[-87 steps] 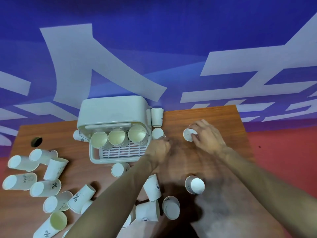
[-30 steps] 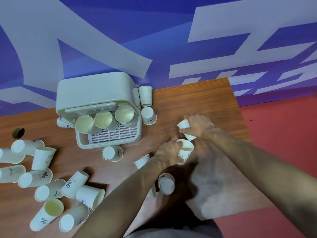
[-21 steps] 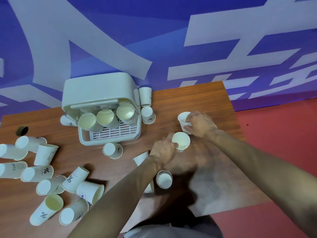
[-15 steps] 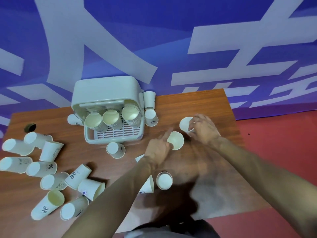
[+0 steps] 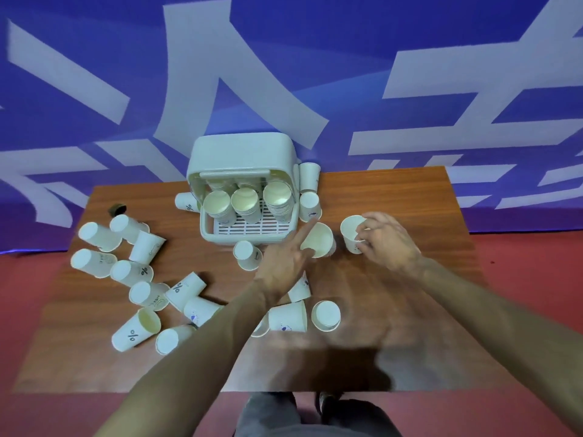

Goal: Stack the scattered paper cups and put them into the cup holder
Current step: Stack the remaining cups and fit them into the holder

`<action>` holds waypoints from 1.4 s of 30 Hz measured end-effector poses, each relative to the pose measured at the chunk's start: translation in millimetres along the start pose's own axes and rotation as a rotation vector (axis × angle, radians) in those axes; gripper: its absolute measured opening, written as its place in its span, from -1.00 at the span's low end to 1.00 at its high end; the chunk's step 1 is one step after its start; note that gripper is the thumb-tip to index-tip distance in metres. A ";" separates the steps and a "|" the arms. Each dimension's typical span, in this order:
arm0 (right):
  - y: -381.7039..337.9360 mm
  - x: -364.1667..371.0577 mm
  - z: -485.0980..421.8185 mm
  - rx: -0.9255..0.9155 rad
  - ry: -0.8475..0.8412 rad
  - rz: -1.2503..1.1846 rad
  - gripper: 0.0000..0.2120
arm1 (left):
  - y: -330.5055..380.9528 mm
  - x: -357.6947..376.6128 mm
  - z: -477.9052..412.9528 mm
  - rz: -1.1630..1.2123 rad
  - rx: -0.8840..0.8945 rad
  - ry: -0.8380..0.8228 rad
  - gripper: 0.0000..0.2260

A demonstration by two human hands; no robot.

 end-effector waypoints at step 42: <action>-243.3 -10.2 -32.6 0.132 0.054 -0.287 -0.85 | -165.2 -51.6 105.8 -0.138 -0.095 0.042 -0.66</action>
Point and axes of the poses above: each hand's wrist, its own z-axis away from the middle knuckle, its own x-axis out of the palm, y = z × x, the point moved 1 cm from there along -z, towards the middle knuckle, and after that the axes turned 6 degrees about -z, right-handed, at the moved point
